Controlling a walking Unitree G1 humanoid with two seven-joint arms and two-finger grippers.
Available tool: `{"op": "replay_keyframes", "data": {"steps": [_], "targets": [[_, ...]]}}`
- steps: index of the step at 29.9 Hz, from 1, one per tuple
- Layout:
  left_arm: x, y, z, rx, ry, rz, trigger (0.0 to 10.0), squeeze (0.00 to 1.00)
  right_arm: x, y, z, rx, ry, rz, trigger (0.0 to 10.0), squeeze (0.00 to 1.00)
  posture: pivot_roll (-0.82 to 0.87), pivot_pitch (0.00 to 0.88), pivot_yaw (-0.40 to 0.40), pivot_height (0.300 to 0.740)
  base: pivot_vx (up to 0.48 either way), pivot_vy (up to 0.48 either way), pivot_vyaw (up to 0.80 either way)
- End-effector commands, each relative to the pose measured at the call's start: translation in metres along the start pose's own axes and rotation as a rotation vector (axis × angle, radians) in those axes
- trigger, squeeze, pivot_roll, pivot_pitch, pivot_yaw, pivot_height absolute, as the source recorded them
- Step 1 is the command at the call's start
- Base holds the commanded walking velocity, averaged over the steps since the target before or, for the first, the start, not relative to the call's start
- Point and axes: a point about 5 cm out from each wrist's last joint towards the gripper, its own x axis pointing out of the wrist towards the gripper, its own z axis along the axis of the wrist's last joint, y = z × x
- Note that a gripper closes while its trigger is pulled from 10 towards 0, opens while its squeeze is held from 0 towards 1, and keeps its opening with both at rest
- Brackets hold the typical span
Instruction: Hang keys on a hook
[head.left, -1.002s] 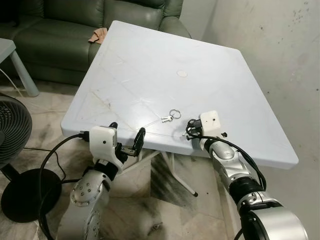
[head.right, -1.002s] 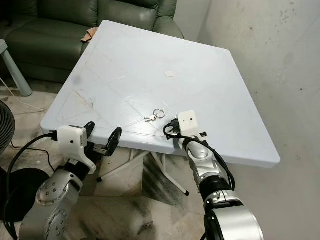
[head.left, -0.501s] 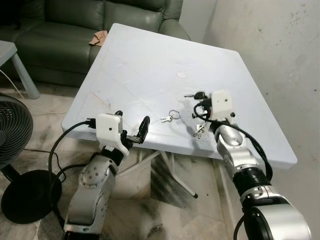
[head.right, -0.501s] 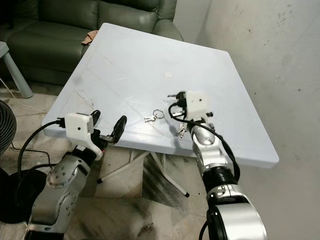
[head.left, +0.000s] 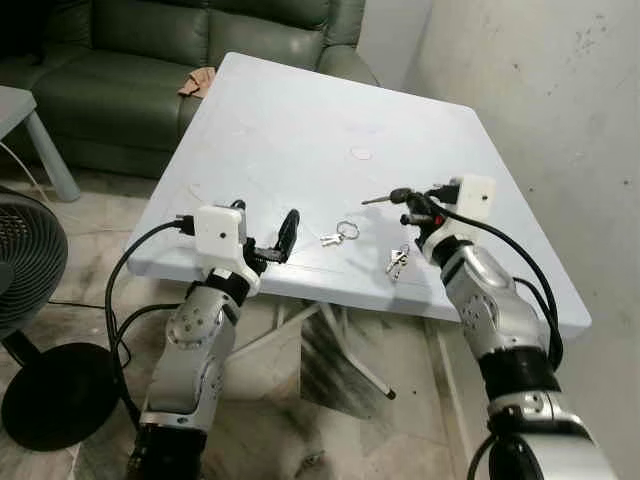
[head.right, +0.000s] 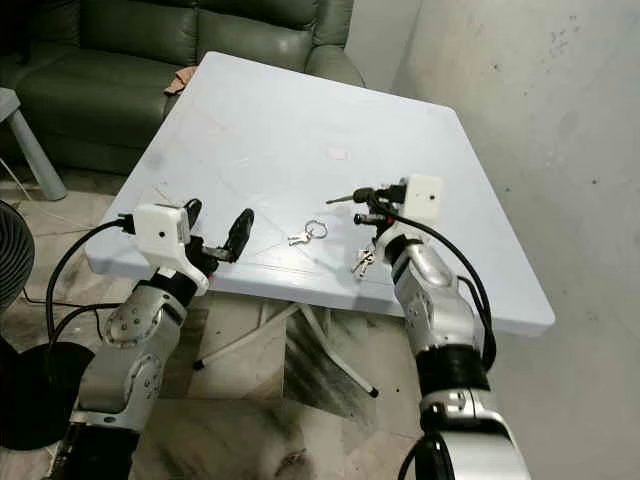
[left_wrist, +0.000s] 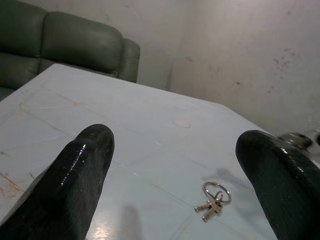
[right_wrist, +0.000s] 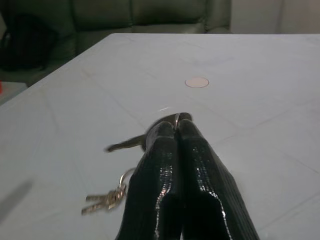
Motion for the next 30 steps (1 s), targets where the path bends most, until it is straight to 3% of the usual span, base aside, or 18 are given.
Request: {"op": "replay_keyframes", "data": {"steps": [1,2,5,12,15,22,30], "targets": [[0.004,-0.002,0.001,-0.003,-0.015,-0.01,10.0,0.0,-0.009,0.0,0.013,-0.004,-0.094,0.064,10.0,0.0,0.12,0.0,-0.168,0.74,0.0,0.0,0.0],[0.006,0.0,0.002,-0.004,-0.025,-0.007,10.0,0.0,-0.02,0.004,0.018,0.001,-0.19,0.104,10.0,0.0,0.12,0.0,-0.167,0.74,0.0,0.0,0.0],[0.008,0.003,0.003,-0.01,-0.029,-0.001,10.0,0.0,-0.03,0.005,0.022,0.031,-0.247,0.104,10.0,0.0,0.12,0.0,-0.164,0.74,0.0,0.0,0.0],[0.013,0.013,0.006,-0.009,-0.043,0.021,10.0,0.0,-0.043,0.002,0.027,-0.128,-0.321,-0.012,10.0,0.0,0.09,0.0,-0.137,0.74,0.0,0.0,0.0],[0.015,0.014,0.006,-0.019,-0.039,0.019,10.0,0.0,-0.048,0.001,0.025,-0.19,-0.325,-0.027,10.0,0.0,0.08,0.0,-0.126,0.74,0.0,0.0,0.0],[0.014,0.018,-0.001,-0.033,-0.023,0.016,10.0,0.0,-0.063,-0.006,0.015,-0.198,-0.31,-0.054,10.0,0.0,0.07,0.0,-0.117,0.74,0.0,0.0,0.0],[0.01,0.037,-0.02,-0.066,0.094,0.104,10.0,0.0,-0.07,-0.029,0.0,-0.262,-0.217,-0.229,10.0,0.0,0.06,0.0,-0.101,0.74,0.0,0.0,0.0]]}}
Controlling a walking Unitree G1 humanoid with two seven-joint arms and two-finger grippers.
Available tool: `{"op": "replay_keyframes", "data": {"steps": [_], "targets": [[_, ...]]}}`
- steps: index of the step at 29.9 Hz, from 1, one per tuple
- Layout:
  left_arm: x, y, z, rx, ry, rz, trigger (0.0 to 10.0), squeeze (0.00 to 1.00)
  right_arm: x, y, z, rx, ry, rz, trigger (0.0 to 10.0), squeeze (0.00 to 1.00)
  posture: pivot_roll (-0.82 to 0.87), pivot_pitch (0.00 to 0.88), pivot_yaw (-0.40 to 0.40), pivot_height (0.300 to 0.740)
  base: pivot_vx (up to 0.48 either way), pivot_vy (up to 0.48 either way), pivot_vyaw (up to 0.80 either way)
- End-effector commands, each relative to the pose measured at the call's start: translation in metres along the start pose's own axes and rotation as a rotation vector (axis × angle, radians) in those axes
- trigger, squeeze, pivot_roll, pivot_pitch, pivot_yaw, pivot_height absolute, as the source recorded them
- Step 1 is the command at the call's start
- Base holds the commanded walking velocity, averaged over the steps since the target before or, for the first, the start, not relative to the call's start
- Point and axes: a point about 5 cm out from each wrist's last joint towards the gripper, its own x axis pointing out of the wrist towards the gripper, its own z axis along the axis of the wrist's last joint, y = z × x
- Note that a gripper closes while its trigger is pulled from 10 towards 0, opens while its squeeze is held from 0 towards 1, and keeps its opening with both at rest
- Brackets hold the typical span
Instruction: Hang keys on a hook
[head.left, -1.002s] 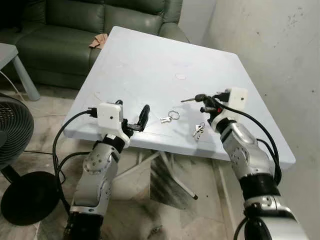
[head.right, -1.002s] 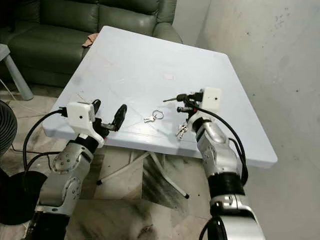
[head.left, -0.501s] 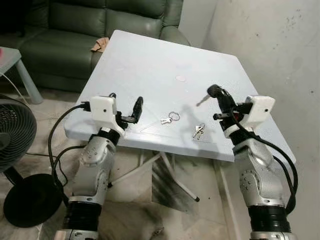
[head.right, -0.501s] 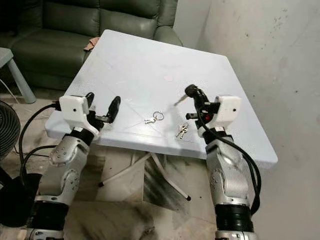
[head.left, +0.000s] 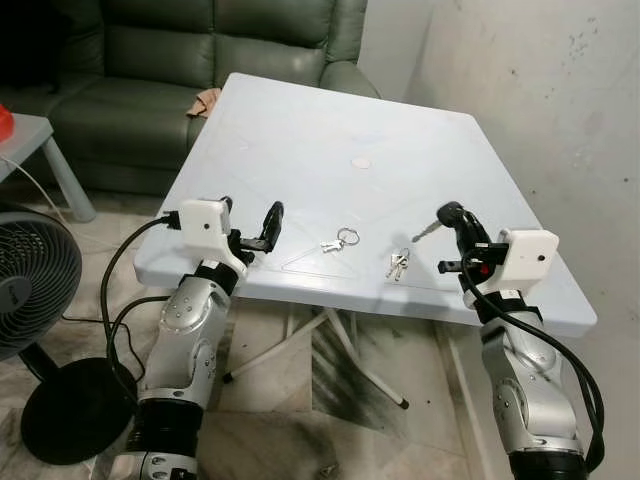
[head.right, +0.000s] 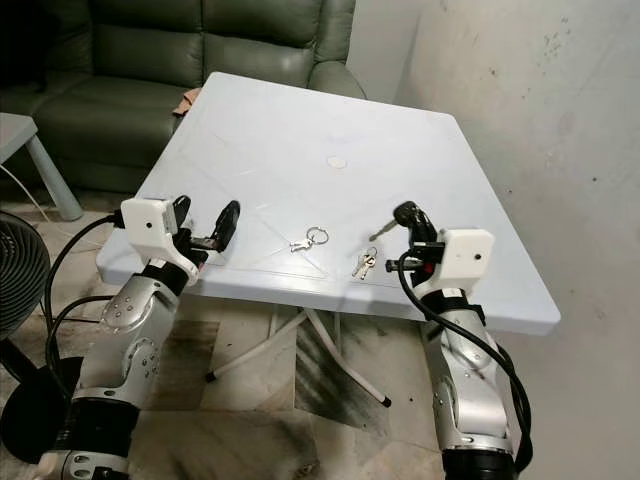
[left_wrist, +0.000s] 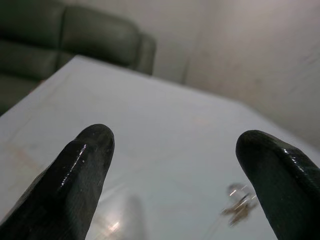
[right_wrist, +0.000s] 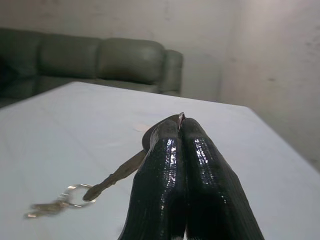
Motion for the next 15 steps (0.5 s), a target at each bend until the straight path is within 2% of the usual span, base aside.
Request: {"op": "replay_keyframes", "data": {"steps": [1,5,11,15], "targets": [[0.003,0.002,-0.001,-0.01,0.022,0.014,10.0,0.0,-0.001,-0.01,-0.001,-0.028,0.013,-0.041,10.0,0.0,0.06,0.0,-0.101,0.74,0.0,0.0,0.0],[0.004,0.013,-0.001,0.024,0.025,0.06,10.0,0.0,0.001,-0.017,0.003,-0.044,0.002,-0.083,10.0,0.0,0.05,0.0,-0.095,0.74,0.0,0.0,0.0],[0.008,0.022,0.002,-0.002,0.023,0.087,10.0,0.0,0.002,-0.019,0.006,-0.051,-0.014,-0.085,10.0,0.0,0.05,0.0,-0.088,0.74,0.0,0.0,0.0],[0.01,0.025,0.003,0.003,0.022,0.1,10.0,0.0,0.001,-0.018,0.004,-0.054,-0.005,-0.084,10.0,0.0,0.04,0.0,-0.086,0.74,0.0,0.273,0.0]]}}
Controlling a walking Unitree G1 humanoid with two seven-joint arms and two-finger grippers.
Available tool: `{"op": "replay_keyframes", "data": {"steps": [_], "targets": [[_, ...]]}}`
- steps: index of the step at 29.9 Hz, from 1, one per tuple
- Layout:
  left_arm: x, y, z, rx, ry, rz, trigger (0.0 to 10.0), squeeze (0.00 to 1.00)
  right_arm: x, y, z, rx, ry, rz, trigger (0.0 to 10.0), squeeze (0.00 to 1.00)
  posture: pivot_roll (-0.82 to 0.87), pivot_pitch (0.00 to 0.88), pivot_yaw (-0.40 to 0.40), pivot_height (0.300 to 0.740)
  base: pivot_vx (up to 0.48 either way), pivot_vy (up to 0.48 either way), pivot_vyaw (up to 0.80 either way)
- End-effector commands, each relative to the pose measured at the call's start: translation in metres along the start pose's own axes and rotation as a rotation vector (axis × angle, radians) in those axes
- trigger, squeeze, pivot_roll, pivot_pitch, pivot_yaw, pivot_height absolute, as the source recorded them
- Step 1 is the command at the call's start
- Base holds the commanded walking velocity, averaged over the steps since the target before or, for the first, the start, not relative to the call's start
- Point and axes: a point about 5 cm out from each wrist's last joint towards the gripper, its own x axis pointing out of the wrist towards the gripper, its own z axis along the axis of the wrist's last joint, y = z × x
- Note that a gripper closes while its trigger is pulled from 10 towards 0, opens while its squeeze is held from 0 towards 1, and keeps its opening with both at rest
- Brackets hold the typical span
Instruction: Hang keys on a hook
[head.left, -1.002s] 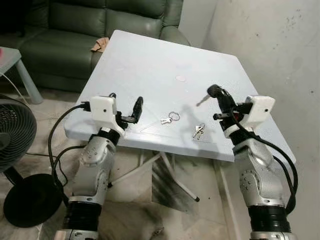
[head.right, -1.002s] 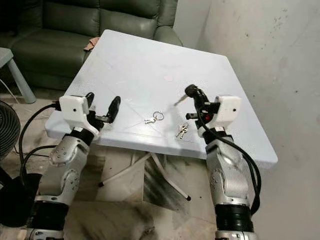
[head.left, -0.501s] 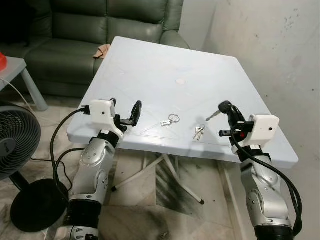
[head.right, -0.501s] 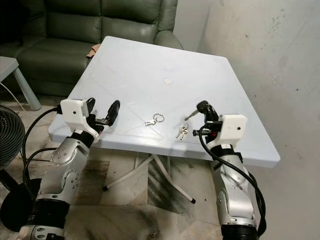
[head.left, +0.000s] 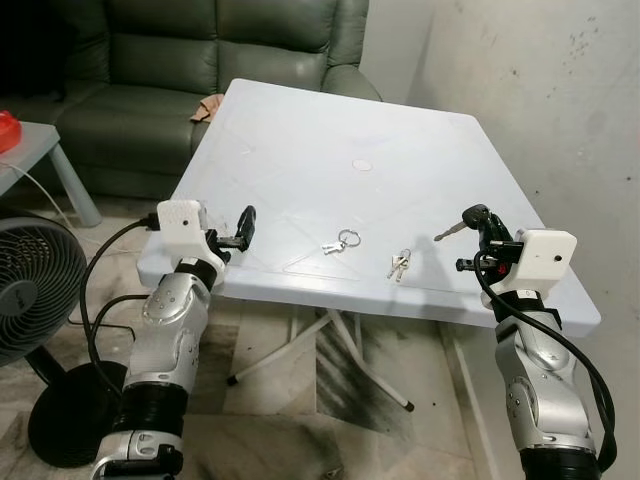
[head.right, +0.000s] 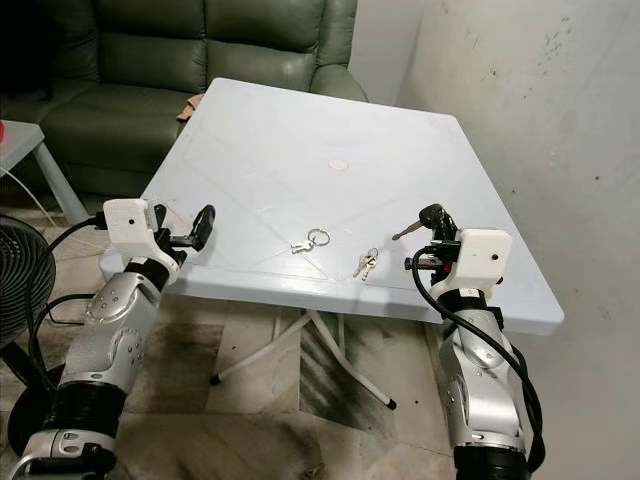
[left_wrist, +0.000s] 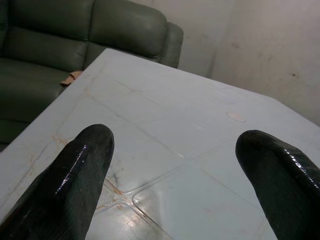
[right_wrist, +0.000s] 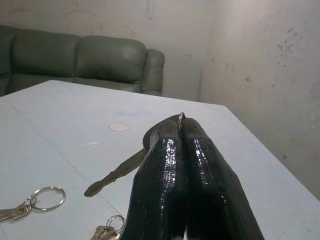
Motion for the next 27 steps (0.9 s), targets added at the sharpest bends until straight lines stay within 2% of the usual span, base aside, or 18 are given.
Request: {"op": "replay_keyframes", "data": {"steps": [1,20,27], "targets": [[0.0048,0.001,0.0039,-0.001,-0.01,0.004,10.0,0.0,0.0002,-0.004,0.0032,-0.014,-0.012,-0.018,10.0,0.0,0.04,0.0,-0.085,0.74,0.0,0.304,0.0],[0.0082,0.004,0.0027,-0.015,-0.006,0.013,10.0,0.0,-0.0052,-0.0044,-0.0026,-0.011,0.025,-0.018,10.0,0.0,0.04,0.0,-0.086,0.74,0.0,0.342,0.0],[0.0091,0.0023,0.0015,-0.025,-0.006,0.028,10.0,0.0,-0.0051,-0.0044,-0.0023,-0.012,0.029,-0.008,10.0,0.0,0.04,0.0,-0.092,0.74,0.0,0.0,0.0]]}}
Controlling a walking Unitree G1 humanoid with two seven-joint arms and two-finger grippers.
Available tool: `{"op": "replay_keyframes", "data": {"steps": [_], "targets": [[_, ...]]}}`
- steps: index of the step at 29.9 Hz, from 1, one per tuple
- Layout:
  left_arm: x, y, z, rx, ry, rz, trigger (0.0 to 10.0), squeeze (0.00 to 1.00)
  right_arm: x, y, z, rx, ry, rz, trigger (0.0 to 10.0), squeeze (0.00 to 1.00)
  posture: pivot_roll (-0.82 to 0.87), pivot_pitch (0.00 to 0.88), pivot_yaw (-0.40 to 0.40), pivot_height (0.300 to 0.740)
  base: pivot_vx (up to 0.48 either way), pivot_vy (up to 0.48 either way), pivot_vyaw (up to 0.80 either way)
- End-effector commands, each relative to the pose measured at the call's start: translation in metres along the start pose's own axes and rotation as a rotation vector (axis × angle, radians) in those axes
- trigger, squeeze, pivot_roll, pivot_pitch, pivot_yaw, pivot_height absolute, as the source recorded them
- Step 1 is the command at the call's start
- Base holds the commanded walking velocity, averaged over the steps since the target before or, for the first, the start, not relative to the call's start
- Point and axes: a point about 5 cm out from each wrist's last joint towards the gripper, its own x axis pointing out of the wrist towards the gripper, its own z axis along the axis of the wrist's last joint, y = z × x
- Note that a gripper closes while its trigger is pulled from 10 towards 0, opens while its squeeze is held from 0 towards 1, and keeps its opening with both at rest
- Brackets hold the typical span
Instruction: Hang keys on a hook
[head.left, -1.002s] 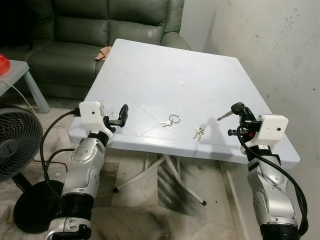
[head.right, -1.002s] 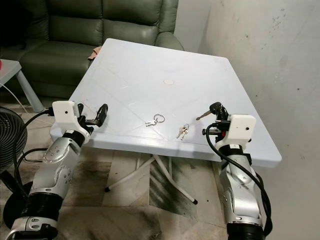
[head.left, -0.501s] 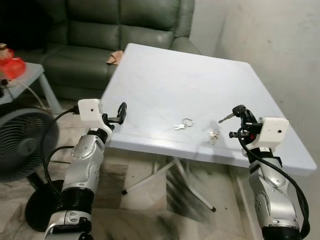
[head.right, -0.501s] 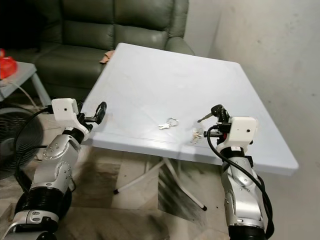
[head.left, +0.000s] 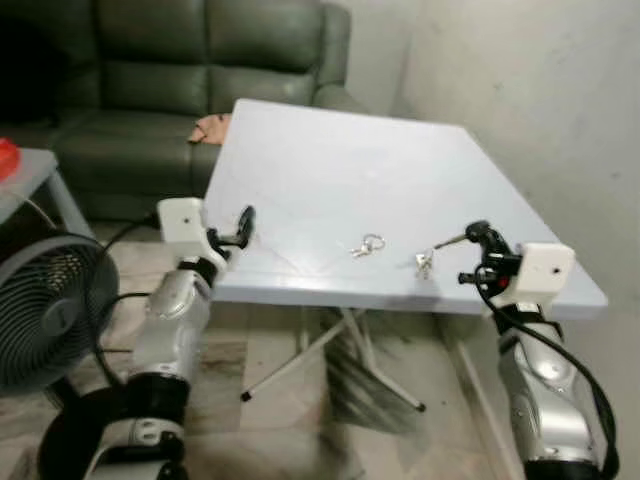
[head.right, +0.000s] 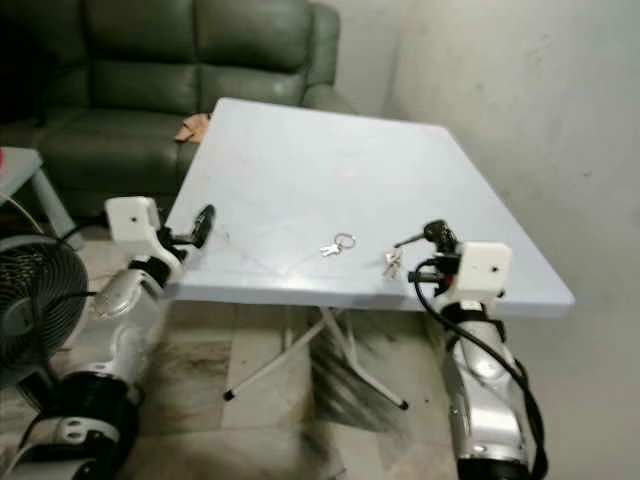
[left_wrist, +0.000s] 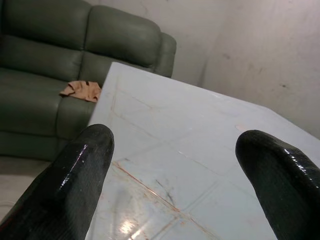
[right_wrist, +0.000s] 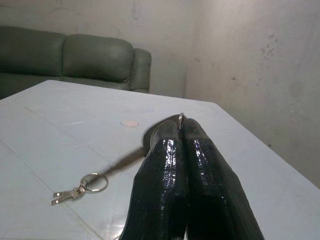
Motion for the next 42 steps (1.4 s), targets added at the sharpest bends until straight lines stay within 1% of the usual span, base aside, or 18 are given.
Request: {"op": "replay_keyframes", "data": {"steps": [1,7,18,42], "targets": [[0.0028,-0.0089,-0.0005,-0.016,-0.004,-0.014,10.0,0.0,0.0012,-0.0064,0.0066,-0.019,-0.017,-0.014,10.0,0.0,0.04,0.0,-0.093,0.74,0.0,0.0,0.0],[0.0027,-0.0101,-0.0013,-0.023,-0.007,-0.009,10.0,0.0,-0.0001,-0.0085,0.0066,-0.022,-0.013,-0.012,10.0,0.0,0.04,0.0,-0.101,0.74,0.0,0.0,0.0],[0.0028,-0.0057,0.0003,-0.021,-0.015,0.005,10.0,0.0,0.0018,-0.0107,0.0058,-0.021,0.012,-0.015,10.0,0.0,0.03,0.0,-0.105,0.74,0.0,0.0,0.0],[0.0032,-0.005,0.0018,-0.019,-0.015,0.004,10.0,0.0,0.0024,-0.0118,0.004,-0.016,0.038,-0.03,10.0,0.0,0.03,0.0,-0.097,0.74,0.0,0.0,-0.78]]}}
